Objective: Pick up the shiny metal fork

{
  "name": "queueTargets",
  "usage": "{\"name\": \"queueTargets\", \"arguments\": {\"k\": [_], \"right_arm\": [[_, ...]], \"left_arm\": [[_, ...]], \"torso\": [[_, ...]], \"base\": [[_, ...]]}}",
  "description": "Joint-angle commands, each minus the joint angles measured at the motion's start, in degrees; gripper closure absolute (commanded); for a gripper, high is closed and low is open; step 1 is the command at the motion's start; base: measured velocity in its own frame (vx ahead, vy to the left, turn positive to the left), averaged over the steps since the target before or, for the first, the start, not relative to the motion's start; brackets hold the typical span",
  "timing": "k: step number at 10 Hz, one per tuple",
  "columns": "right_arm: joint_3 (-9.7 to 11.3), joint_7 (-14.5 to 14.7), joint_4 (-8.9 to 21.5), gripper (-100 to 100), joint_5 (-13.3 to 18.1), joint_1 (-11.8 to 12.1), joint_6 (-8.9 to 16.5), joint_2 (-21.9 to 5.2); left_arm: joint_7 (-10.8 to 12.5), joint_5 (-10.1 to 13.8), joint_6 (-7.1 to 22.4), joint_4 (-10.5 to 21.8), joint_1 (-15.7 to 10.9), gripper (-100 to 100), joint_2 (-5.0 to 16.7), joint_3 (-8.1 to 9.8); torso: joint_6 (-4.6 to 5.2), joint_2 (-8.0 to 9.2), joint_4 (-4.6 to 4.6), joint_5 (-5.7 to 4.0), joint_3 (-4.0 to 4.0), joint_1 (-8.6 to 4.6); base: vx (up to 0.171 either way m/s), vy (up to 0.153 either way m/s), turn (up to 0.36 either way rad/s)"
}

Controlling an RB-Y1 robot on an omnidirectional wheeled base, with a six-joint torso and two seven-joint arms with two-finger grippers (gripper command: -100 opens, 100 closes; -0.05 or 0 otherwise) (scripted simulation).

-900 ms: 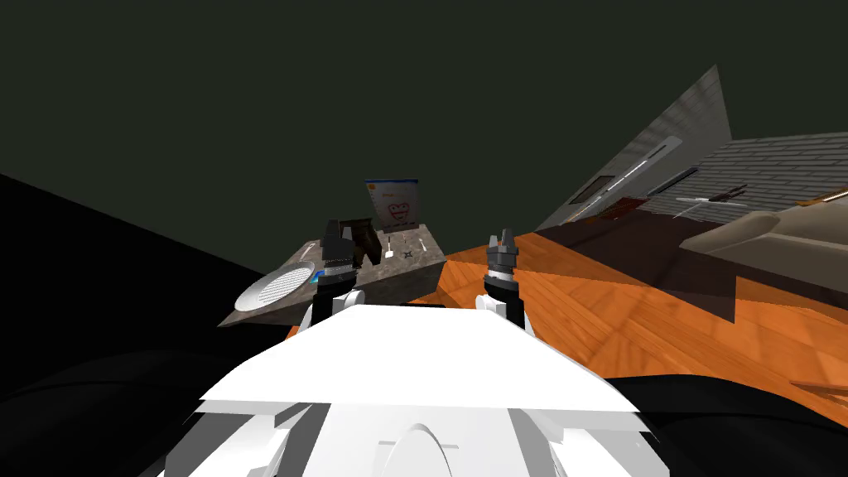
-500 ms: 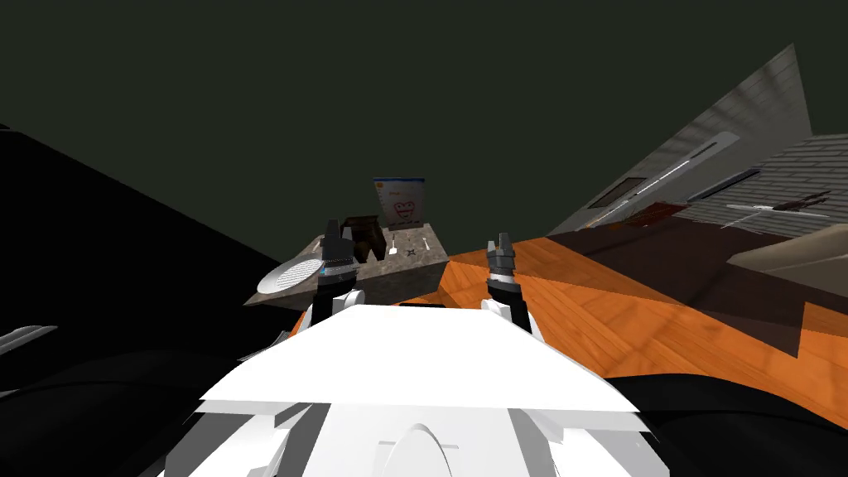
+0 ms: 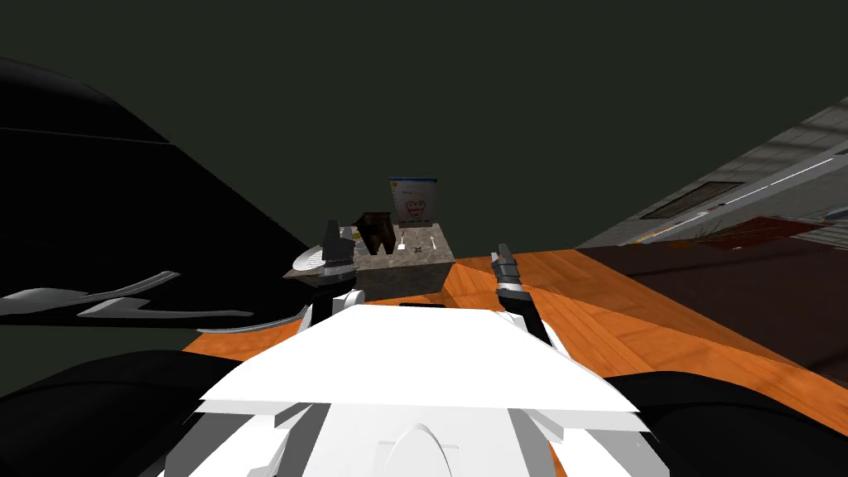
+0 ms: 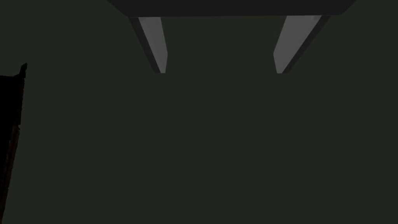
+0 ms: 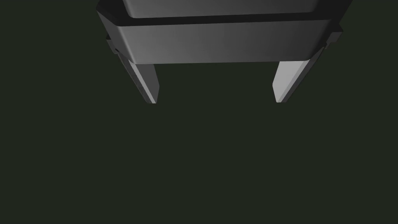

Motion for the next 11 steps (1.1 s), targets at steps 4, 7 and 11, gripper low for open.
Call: {"name": "queueTargets", "arguments": {"k": [4, 7, 11], "right_arm": [[-3.71, -3.26, 5.26, -100, -1.37, 4.16, 5.25, -7.92], [-4.74, -4.23, 6.82, -100, -1.82, 5.43, 6.84, -11.72], [-7.48, -7.17, 12.05, -100, -3.20, 9.00, 11.68, -19.52]], "left_arm": [[0.00, 0.00, 0.00, 0.00, 0.00, 0, 0.00, 0.00], [0.00, 0.00, 0.00, 0.00, 0.01, 0, 0.00, 0.00], [0.00, 0.00, 0.00, 0.00, 0.02, 0, 0.00, 0.01]], "torso": [[-0.01, -0.02, 0.00, 0.01, -0.01, 0.06], [0.00, -0.09, -0.01, 0.03, -0.05, 0.12], [0.05, -0.16, -0.02, 0.04, -0.08, 0.18]], "base": [[-0.047, -0.021, 0.291], [-0.031, -0.001, 0.234], [-0.026, 0.023, 0.332]]}}
